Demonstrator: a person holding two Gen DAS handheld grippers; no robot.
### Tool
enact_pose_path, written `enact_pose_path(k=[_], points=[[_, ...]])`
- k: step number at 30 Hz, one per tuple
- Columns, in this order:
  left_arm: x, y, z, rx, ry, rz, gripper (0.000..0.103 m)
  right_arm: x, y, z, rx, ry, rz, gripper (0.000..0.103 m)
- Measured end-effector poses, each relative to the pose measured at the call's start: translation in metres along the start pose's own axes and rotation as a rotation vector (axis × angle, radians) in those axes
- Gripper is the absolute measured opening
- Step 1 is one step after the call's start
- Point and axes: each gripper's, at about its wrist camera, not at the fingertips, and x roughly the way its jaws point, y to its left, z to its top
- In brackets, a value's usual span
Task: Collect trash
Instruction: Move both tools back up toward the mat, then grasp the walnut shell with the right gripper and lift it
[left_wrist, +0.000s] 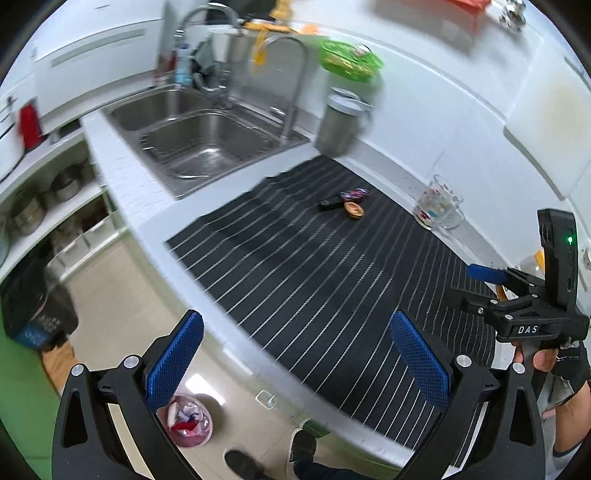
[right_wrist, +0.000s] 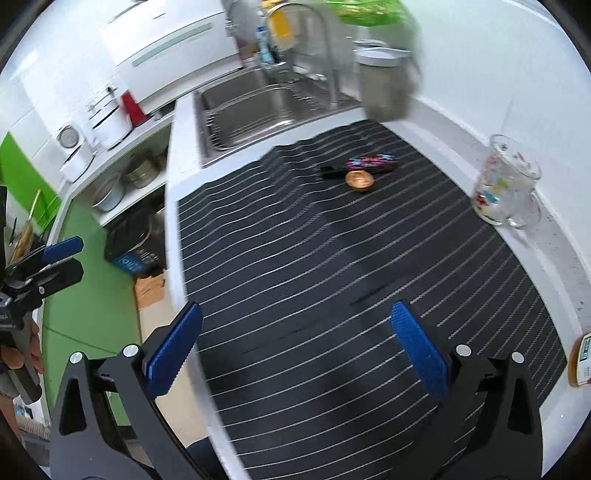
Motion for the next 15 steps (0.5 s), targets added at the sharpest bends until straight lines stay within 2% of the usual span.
enact_pose_path(k=[9,15], points=[[0.071,-0.013,0.060,0.092,0.063,-0.067,0.097,0.041,-0.033,0.042,0.045,0.033,-0.047,0.100],[0.115,-0.005,0.096,0.145,0.112,-0.094,0.097,0.094,-0.049,0.079,0.071,0.075,-0.065,0.100]])
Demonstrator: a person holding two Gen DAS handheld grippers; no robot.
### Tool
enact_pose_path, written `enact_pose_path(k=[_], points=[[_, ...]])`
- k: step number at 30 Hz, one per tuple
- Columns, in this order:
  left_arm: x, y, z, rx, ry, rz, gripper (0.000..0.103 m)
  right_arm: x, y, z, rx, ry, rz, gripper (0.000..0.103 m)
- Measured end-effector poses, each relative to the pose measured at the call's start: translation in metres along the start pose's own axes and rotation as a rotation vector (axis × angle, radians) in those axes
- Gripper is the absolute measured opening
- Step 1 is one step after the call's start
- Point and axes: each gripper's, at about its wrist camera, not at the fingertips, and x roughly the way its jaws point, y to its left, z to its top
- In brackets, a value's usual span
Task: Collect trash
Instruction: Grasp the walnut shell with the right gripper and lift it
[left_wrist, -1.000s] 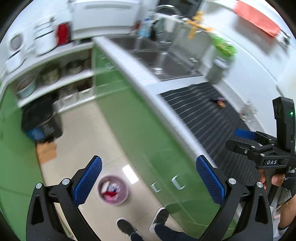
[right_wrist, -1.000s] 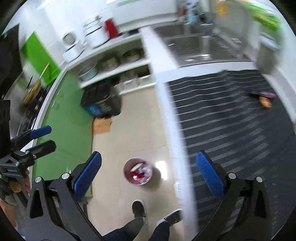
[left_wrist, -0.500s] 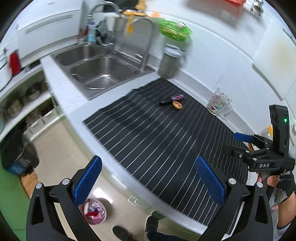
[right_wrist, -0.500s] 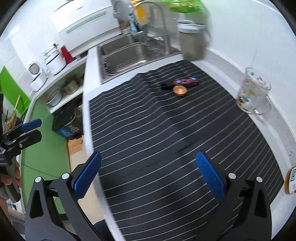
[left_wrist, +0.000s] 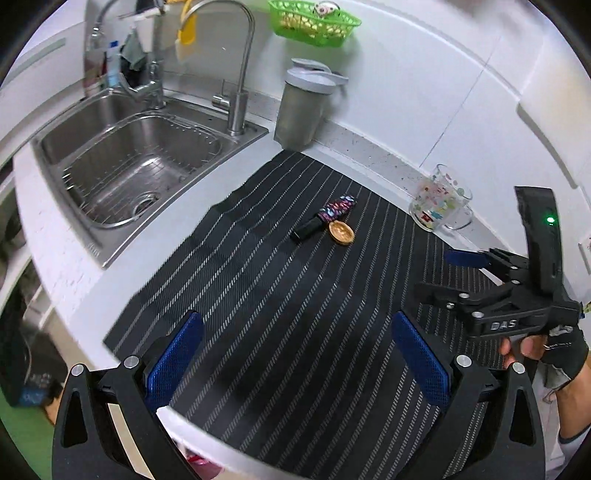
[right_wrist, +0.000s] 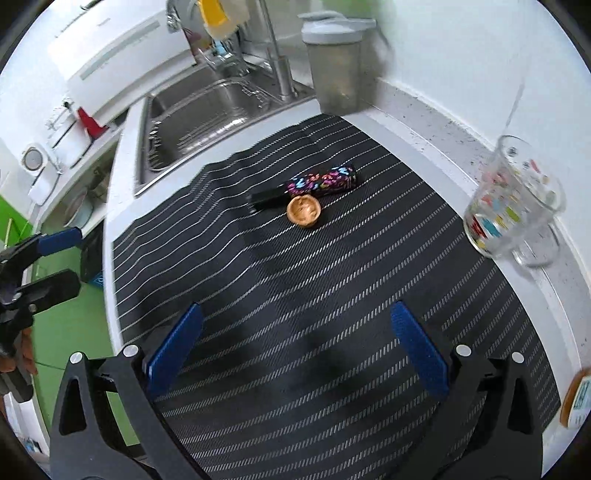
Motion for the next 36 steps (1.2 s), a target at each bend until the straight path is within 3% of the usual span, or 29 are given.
enact_pose_path(k=[12,14,18,23,36], points=[[0.054,0.043,0.044,-0.002,0.064,-0.019,0.097,0.085,-0.006,0.051,-0.039,0.060,-0.012,0.097],[0.058,0.048,0.047,-0.008,0.069,-0.023,0.097,0.092,-0.006,0.056,-0.046,0.068,-0.018,0.080],[0.065,0.054,0.051,-0.013,0.077,-0.027,0.097,0.101,-0.006,0.061,-0.049,0.076,-0.008,0.069],[0.071,0.053,0.056,-0.008,0.084,-0.042,0.097,0.100,-0.006,0.062,-0.052,0.077,-0.010,0.033],[0.102,0.018,0.082,0.136,0.122,-0.129,0.097,0.061,-0.030,0.050,0.050,0.068,-0.005,0.033]])
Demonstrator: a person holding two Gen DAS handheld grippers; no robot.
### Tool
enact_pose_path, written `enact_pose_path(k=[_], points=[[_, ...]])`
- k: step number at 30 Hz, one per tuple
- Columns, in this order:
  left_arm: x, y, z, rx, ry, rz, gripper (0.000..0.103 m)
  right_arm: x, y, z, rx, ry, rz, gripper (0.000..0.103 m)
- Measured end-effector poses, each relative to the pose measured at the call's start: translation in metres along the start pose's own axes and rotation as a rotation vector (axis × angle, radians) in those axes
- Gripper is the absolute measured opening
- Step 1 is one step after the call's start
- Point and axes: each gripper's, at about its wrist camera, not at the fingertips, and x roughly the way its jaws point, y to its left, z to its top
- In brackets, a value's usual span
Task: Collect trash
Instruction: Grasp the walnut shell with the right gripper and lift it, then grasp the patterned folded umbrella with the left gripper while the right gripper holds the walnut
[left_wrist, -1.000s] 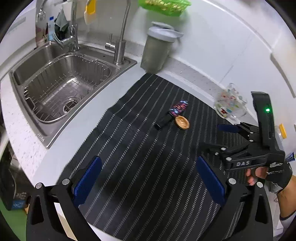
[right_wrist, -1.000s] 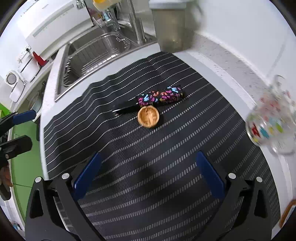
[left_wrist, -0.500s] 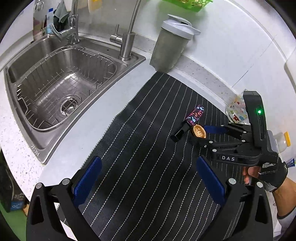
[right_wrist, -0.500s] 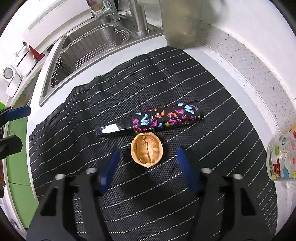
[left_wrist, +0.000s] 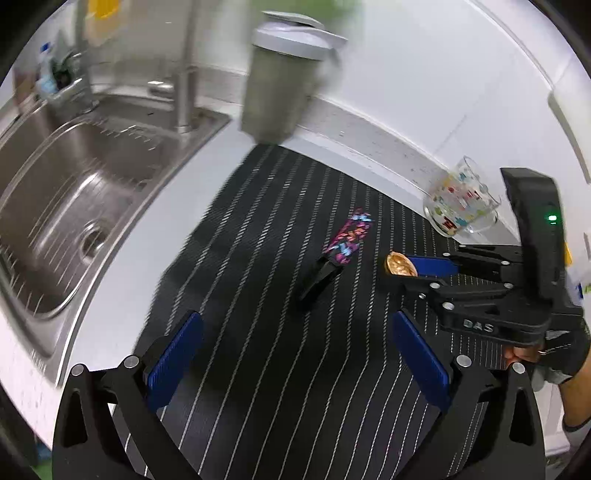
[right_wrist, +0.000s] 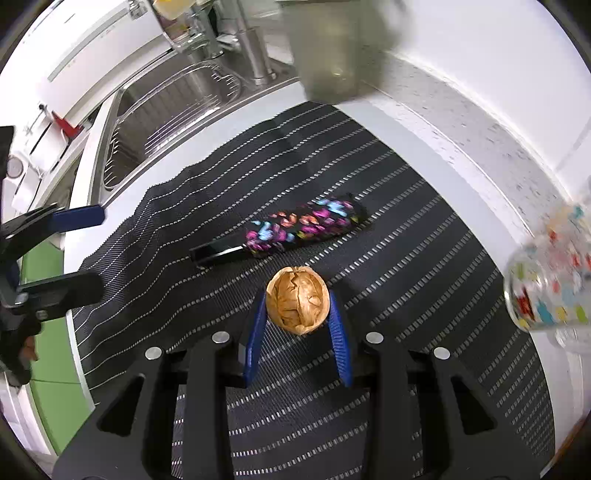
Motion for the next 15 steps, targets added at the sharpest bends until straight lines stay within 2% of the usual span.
enact_pose_path(k=[6,15], points=[[0.029,-0.020,0.021,0.115,0.040,-0.025,0.097,-0.019,-0.017,-0.009,0.068,-0.011,-0.011,0.033],[0.068,-0.052,0.040,0.345,0.049,0.022,0.097,-0.034,-0.038,-0.023,0.146,-0.024,-0.048,0.033]])
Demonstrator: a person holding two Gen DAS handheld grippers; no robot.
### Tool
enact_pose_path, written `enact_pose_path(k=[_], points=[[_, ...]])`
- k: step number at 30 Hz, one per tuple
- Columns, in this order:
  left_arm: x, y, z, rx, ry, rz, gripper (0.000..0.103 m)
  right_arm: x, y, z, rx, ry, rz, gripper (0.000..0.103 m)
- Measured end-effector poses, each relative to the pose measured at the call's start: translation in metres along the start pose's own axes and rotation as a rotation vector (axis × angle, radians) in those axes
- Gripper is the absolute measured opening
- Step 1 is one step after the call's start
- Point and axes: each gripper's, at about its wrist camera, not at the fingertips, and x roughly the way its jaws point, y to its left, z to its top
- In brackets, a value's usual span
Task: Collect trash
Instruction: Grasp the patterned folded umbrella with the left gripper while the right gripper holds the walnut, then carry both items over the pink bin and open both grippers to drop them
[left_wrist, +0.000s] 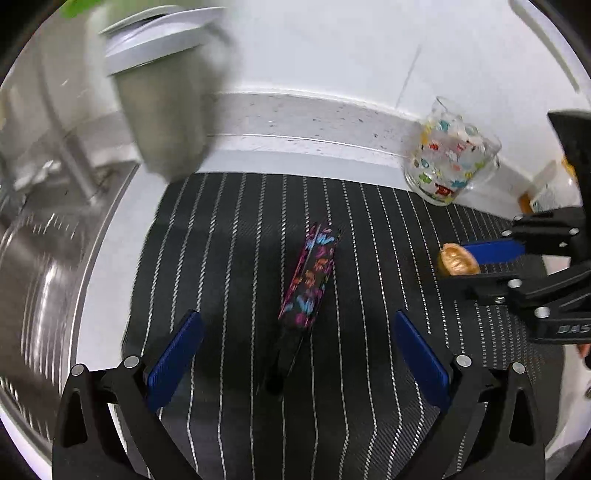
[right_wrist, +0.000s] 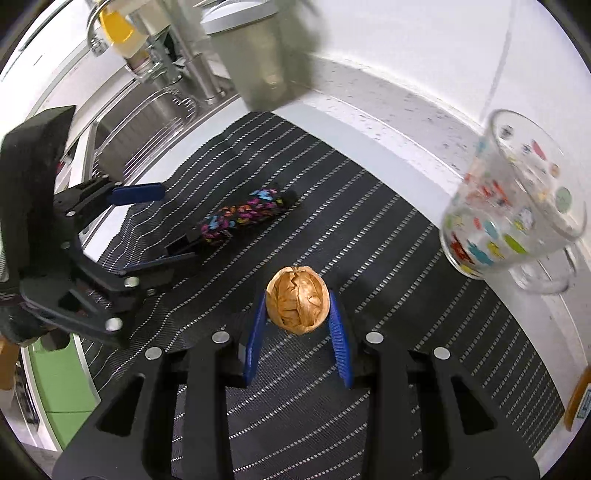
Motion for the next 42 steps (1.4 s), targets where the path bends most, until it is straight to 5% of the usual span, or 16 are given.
enact_pose_path(k=[3,8,13,22,28,42], points=[[0.012,-0.006,0.005,0.054,0.005,0.009,0.091,-0.003,-0.008,-0.004,0.023,-0.001,-0.012,0.033],[0.028,-0.008,0.007,0.081,0.027,0.018,0.045,-0.005,-0.017,-0.011,0.058,-0.003,-0.025,0.033],[0.034,-0.008,0.004,0.093,0.036,0.012,0.026,-0.009,-0.020,-0.017,0.080,-0.008,-0.034,0.033],[0.018,-0.016,-0.002,0.066,0.021,0.032,0.023,-0.027,-0.012,-0.021,0.061,-0.047,-0.033,0.033],[-0.033,-0.029,-0.025,-0.021,-0.013,0.071,0.023,-0.055,0.012,-0.027,-0.030,-0.094,-0.002,0.033],[-0.188,-0.079,-0.171,-0.415,-0.132,0.270,0.023,-0.101,0.120,-0.090,-0.417,-0.116,0.192,0.033]])
